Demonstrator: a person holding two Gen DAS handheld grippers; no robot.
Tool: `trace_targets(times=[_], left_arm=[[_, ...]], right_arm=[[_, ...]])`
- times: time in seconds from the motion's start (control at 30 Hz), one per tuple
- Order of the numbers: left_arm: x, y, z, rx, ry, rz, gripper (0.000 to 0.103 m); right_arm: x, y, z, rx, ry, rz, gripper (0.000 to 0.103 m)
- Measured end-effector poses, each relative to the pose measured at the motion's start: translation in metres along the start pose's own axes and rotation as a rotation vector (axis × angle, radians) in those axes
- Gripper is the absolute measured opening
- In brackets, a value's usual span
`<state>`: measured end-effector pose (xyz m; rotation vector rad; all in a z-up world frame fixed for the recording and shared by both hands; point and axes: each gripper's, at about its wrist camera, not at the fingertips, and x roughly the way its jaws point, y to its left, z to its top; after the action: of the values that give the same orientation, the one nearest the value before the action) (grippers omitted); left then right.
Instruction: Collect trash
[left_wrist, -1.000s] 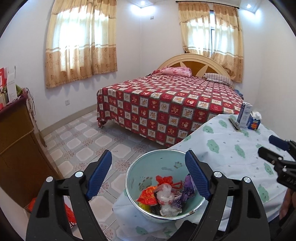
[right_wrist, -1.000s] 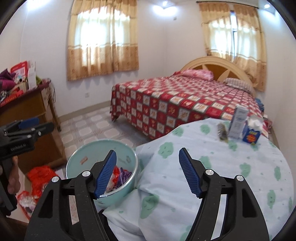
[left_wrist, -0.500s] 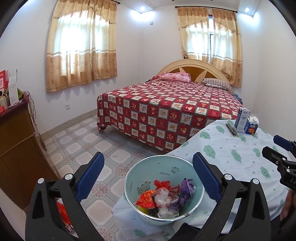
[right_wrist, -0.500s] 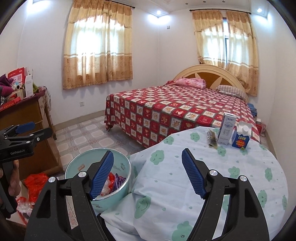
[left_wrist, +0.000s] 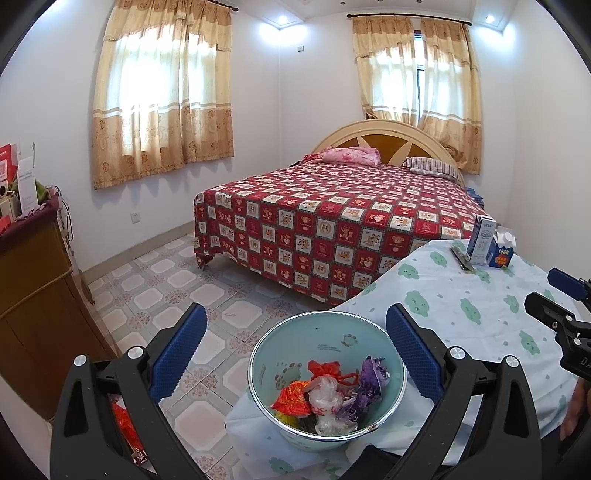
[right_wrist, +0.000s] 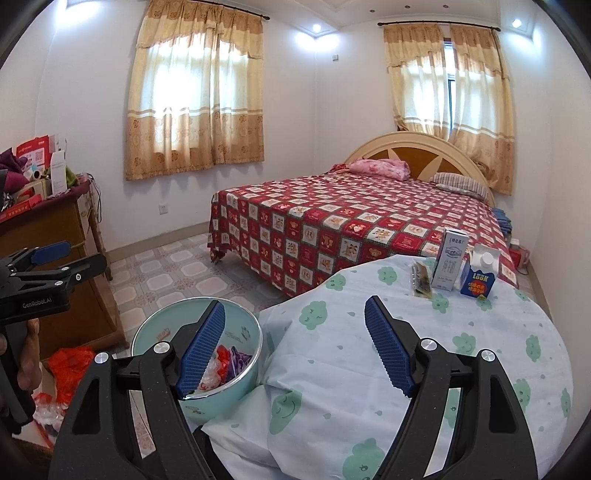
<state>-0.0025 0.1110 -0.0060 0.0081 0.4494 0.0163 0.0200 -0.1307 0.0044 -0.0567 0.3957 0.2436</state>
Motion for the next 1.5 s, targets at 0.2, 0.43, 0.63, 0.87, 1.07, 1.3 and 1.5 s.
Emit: trace_targets(times=[0.2,0.43,0.63,0.87,1.07,1.3,1.5], left_arm=[[0.0000,0.0010,-0.0015,0.001,-0.001,0.006,0.096],[0.0015,0.0020,-0.0046,0.006,0.009,0.001,0.096],[0.0015,0.0021,-0.0046,0.009,0.008,0.008,0.096],[0.0027,0.0009,-0.0040,0.011,0.014,0.011,0.096],[0.0019,0.0019,-0.0047,0.014,0.010,0.020,0.096],[0.0016,-0.0009,-0.0047,0.023,0.009,0.011,0.096],[-0.0010,-0.0034,-0.0029,0.033,0.001,0.008,0.096]], right_arm=[[0.0000,0.0000,-0.0001,0.000,0.000,0.000,0.078],[0.0000,0.0000,-0.0001,-0.001,0.000,0.000,0.079],[-0.0006,-0.0004,-0.0005,-0.001,-0.001,-0.002,0.079],[-0.0019,-0.0010,-0.0004,-0.006,-0.002,-0.004,0.080],[-0.0042,-0.0011,-0.0006,-0.010,-0.006,-0.011,0.082],[-0.0046,-0.0014,-0.0007,-0.009,-0.008,-0.012,0.082],[-0.0059,-0.0023,0.0005,-0.012,-0.013,-0.020,0.083]])
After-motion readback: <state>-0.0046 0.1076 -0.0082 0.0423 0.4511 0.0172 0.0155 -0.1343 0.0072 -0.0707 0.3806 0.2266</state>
